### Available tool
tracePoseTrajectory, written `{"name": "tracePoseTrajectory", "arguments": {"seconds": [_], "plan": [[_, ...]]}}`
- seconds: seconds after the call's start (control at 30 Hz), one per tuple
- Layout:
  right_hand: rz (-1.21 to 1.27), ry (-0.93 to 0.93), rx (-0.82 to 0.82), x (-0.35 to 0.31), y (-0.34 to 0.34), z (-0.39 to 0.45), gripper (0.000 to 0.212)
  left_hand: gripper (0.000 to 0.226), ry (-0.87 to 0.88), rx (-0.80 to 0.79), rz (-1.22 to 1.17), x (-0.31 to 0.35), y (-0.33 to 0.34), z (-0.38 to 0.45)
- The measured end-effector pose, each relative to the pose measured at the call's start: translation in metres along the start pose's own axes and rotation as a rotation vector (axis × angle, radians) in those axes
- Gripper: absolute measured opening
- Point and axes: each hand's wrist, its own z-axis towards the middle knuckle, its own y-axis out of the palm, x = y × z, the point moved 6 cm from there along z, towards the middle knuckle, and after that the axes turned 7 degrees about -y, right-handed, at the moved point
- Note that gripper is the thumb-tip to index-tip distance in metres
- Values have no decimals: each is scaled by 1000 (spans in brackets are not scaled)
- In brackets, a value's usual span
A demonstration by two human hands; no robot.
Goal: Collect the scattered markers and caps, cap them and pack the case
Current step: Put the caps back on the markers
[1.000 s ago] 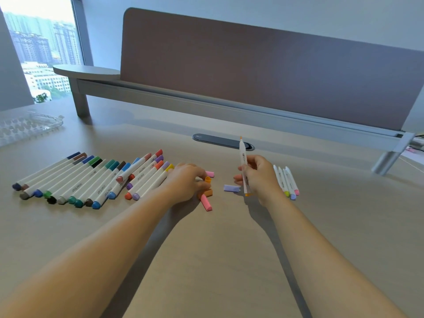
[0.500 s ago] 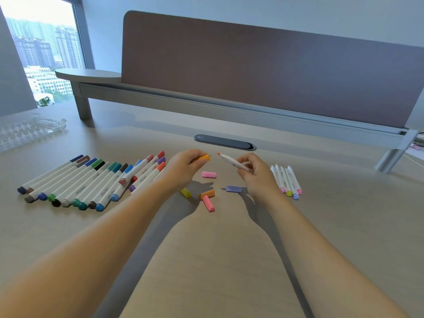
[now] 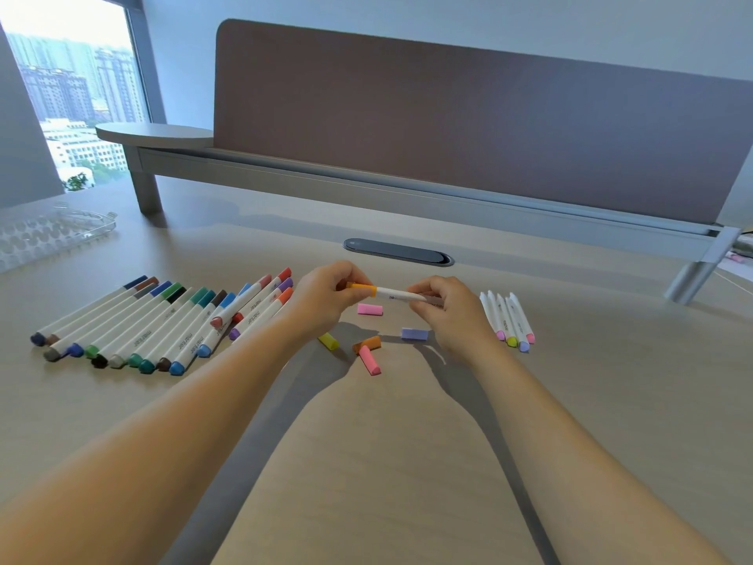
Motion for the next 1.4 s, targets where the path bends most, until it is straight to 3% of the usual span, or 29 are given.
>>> {"name": "tracePoseTrajectory", "arguments": {"seconds": [0.37,0.57,0.73,0.83,0.93,1.2,1.3,1.4], "plan": [[-58,-39,35,-5,-6,10,23,15,-14,37,-197,5,2,5],[89,33,72,0,-4,4,21,23,-61,24,-509,18,11,11],[14,114,135,17,-22,-1,25,32,-211,-2,-729,18,23,20],[-125,240,164,44,-32,-1,27,31,-206,17,-565,15,27,25],[-346,350,81,65,-34,2,32,33,-159,-4,-364,15,36,31],[-690,344,-101,77,-26,21,34,37,-195,-104,-136,13,52,43],[-718,317,-103,73,-22,24,42,40,-201,-91,-42,5,45,44],[-577,340,-11,67,-18,21,28,42,-190,-43,25,-5,30,41]]}}
